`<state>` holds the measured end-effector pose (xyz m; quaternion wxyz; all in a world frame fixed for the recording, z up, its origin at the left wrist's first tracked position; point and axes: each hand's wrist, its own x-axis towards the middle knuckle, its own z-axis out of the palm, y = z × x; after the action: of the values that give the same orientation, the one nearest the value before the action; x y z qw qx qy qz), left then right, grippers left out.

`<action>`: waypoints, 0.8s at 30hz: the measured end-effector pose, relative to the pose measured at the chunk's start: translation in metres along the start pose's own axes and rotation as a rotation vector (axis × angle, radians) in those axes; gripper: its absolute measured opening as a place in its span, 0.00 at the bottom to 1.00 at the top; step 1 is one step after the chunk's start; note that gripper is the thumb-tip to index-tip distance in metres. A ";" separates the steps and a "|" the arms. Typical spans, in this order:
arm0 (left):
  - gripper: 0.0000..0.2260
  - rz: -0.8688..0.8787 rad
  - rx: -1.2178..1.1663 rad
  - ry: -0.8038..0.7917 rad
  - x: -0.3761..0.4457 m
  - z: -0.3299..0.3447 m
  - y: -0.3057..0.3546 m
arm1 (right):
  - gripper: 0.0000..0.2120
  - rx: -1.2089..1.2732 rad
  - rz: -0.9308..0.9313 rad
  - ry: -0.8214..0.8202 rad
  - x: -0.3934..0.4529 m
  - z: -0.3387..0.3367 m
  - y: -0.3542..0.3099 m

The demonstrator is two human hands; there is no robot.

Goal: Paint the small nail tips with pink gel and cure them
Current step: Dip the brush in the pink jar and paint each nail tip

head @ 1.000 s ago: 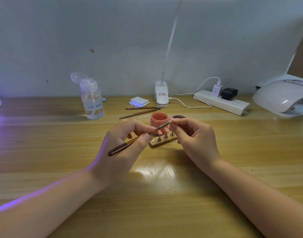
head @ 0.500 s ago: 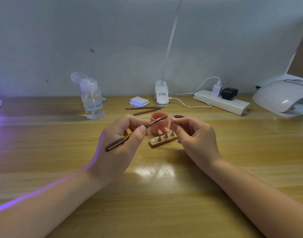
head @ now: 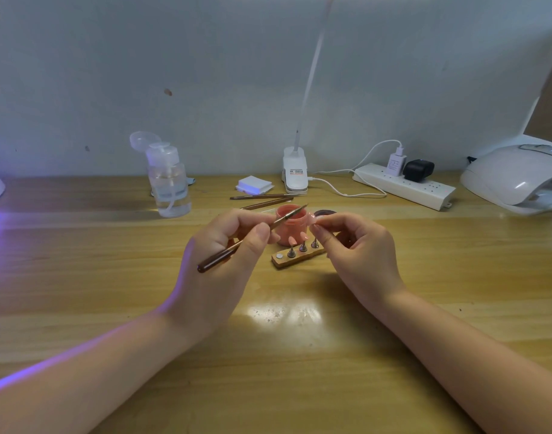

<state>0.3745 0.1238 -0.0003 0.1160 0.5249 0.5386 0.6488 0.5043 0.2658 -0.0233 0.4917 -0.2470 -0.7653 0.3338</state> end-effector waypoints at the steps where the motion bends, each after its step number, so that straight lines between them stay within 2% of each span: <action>1: 0.07 -0.002 0.009 -0.017 0.000 0.000 0.000 | 0.05 -0.002 -0.001 0.002 0.000 0.000 0.000; 5: 0.06 -0.003 0.032 -0.036 -0.002 -0.003 -0.001 | 0.06 -0.017 -0.009 0.009 0.000 -0.001 0.001; 10: 0.07 0.013 0.046 0.031 -0.002 -0.001 0.001 | 0.05 -0.036 -0.030 0.023 0.000 0.000 0.001; 17: 0.06 -0.001 0.022 -0.015 -0.003 -0.001 -0.001 | 0.04 -0.040 -0.024 0.023 0.000 -0.001 0.001; 22: 0.08 -0.011 0.011 0.056 -0.001 -0.001 0.000 | 0.04 -0.037 -0.038 0.014 0.000 0.000 0.001; 24: 0.07 0.007 0.028 0.024 -0.001 0.001 0.002 | 0.05 -0.059 -0.057 0.014 -0.001 0.000 0.001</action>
<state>0.3768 0.1229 0.0009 0.0997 0.5204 0.5472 0.6479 0.5043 0.2658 -0.0240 0.4991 -0.2417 -0.7781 0.2950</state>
